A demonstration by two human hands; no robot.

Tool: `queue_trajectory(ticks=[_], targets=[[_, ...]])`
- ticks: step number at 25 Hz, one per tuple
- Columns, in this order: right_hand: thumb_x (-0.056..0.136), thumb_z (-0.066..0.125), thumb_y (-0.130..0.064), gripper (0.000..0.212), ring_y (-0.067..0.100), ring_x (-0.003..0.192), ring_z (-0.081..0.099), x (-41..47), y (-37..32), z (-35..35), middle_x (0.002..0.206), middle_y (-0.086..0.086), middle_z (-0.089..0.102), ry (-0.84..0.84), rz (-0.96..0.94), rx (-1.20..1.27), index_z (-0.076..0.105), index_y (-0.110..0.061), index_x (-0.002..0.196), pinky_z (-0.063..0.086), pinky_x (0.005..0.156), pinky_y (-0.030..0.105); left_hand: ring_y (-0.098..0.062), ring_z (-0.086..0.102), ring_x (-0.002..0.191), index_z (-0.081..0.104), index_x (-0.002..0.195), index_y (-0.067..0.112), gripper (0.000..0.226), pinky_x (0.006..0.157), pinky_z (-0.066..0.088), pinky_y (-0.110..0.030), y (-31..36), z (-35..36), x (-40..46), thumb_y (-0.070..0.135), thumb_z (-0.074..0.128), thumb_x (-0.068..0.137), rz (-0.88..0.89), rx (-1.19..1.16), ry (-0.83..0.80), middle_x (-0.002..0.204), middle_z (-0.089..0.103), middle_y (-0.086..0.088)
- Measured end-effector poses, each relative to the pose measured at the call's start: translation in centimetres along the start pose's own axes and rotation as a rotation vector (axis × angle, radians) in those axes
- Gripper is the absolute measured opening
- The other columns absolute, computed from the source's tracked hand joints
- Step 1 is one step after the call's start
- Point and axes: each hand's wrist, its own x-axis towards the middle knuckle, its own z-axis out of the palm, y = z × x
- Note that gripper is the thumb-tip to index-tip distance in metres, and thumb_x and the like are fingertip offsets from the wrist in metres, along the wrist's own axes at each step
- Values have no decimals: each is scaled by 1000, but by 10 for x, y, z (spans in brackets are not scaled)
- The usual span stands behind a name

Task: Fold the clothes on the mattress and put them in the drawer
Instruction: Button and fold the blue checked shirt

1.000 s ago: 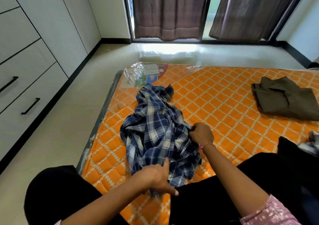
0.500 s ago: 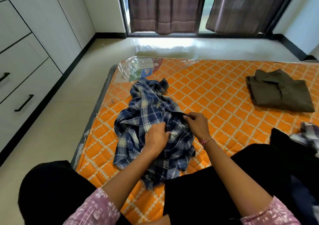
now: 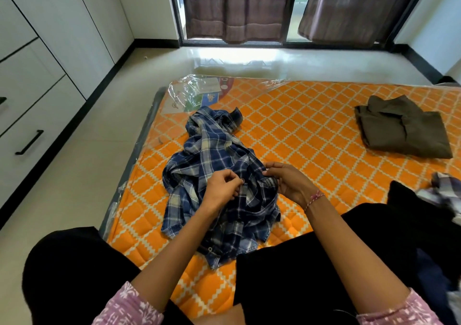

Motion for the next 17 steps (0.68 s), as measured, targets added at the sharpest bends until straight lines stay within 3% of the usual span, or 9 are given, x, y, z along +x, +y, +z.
queue_trajectory(ticks=[3,5,7,8,11,15,17], targets=[[88,49,14,21,30,99,59,-3,-2,1,117,16,60,-82,26,76,61,-2,96,55,76,35,-9,54,58,56,72,13,21,56,46,-19,4,-5,-6,12,57,93,-18,-94,-21,66,58,-2],[85,50,17,24,27,94,61,-7,-4,1,108,15,63,-104,30,-4,63,-1,93,54,81,35,-10,53,58,57,71,13,22,56,46,-21,4,-7,-9,11,57,93,-27,-138,-31,66,58,-3],[82,63,11,15,19,71,56,-16,-5,3,84,11,62,-24,10,-265,64,-4,80,51,63,29,-10,53,56,57,69,13,23,55,45,-20,3,-8,-11,10,58,92,-29,-146,-37,65,58,-3],[80,69,4,14,16,57,47,-20,-5,5,70,7,56,40,-12,-410,62,-6,73,43,51,26,-9,53,55,57,69,13,23,54,45,-20,3,-8,-11,10,59,92,-29,-139,-37,64,58,-3],[77,78,-11,28,15,44,35,-27,1,12,51,5,45,202,-143,-644,55,-6,61,31,45,25,-6,53,53,58,70,12,21,51,45,-16,3,-6,-12,11,60,91,-18,-106,-34,63,58,-1],[81,71,0,25,11,38,38,-36,4,30,54,5,45,180,-130,-363,55,-7,63,36,40,20,-5,52,51,61,71,11,19,50,44,-14,6,-5,-12,12,62,90,15,-49,-37,61,58,0],[83,67,3,23,15,48,47,-39,8,38,60,7,50,161,-144,-347,58,-7,63,45,47,24,-8,53,53,62,71,11,19,51,44,-16,6,-3,-11,12,61,90,27,-28,-40,62,59,-2]])
